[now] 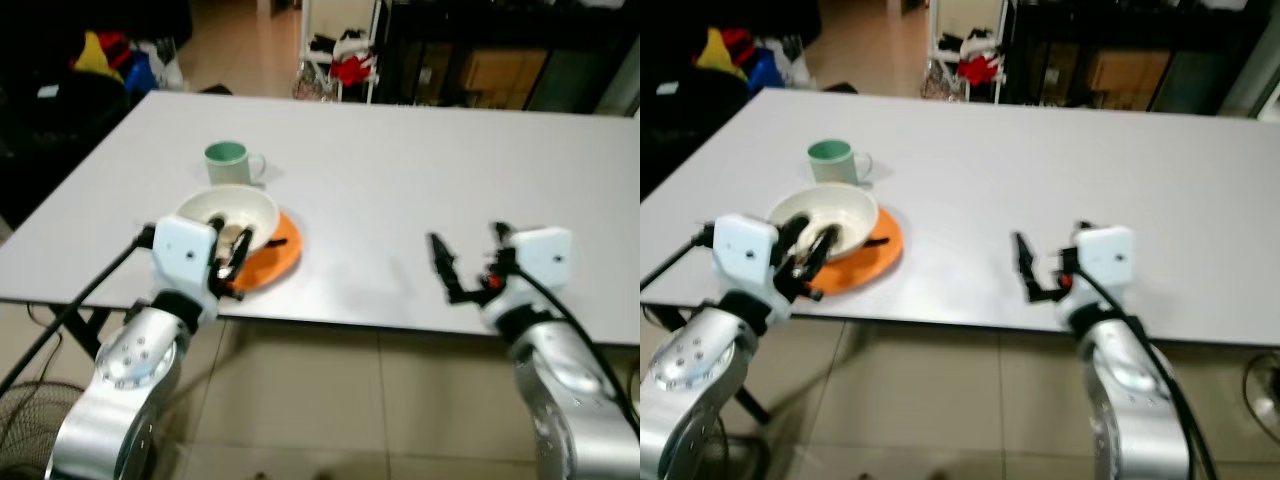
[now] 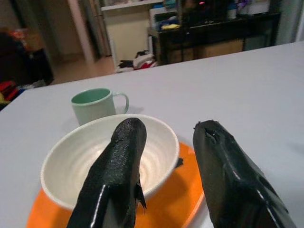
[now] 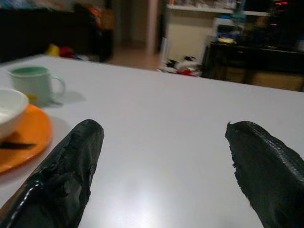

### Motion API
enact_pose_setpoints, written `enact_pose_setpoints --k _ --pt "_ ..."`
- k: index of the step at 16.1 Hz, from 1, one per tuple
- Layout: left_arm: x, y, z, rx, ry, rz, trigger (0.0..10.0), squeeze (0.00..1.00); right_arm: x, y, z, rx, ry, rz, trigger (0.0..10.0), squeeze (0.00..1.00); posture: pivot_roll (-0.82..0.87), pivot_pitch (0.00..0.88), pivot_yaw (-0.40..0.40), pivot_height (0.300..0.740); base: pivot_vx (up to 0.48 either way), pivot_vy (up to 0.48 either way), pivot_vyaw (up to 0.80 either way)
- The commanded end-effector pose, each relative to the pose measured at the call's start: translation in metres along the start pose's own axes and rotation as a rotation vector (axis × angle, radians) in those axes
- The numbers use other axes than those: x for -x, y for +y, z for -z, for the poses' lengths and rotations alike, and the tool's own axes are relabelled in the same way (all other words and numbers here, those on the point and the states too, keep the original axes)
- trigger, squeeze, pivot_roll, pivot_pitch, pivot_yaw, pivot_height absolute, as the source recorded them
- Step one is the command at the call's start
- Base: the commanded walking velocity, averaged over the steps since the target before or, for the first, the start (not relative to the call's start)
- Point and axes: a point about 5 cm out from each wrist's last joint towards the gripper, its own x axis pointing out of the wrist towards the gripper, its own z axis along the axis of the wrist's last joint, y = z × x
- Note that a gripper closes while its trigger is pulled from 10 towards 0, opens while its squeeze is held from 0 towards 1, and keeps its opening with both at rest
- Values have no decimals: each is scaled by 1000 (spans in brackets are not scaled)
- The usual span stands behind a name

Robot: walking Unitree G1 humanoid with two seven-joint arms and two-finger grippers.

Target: Setting the table

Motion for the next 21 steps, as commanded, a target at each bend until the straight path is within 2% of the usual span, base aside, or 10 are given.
enact_pose_setpoints --k 1,3,8,10,11,14,18,21 --pt "-2 -3 -1 -4 -14 5 10000 0 0 -4 -2 -7 -13 28 10000 1000 76 0 38 740 0 -480 0" --pt "-4 -5 9 9 23 14 10000 0 4 -6 0 -9 1 67 10000 1000 59 0 56 740 0 -480 0" --pt "1 -4 12 2 39 18 10000 0 11 3 17 -51 73 -3 10000 1000 78 0 38 740 0 -480 0" --pt "1 -8 12 -2 38 26 10000 0 11 4 18 -49 72 -10 10000 1000 75 0 40 740 0 -435 800" --pt "-2 -9 9 23 30 29 10000 0 10 6 17 -44 64 -35 10000 1000 75 0 41 740 0 0 800" --pt "1 -4 5 -22 28 12 10000 0 8 15 12 -54 42 -127 10000 1000 94 0 40 740 0 0 800" --pt "-2 2 -1 -31 11 -5 10000 0 5 14 10 -63 43 -139 10000 1000 81 0 44 740 0 0 800" --pt "-8 -2 -2 -41 15 27 10000 0 5 9 12 -59 54 -97 10000 1000 68 0 59 740 0 0 800"
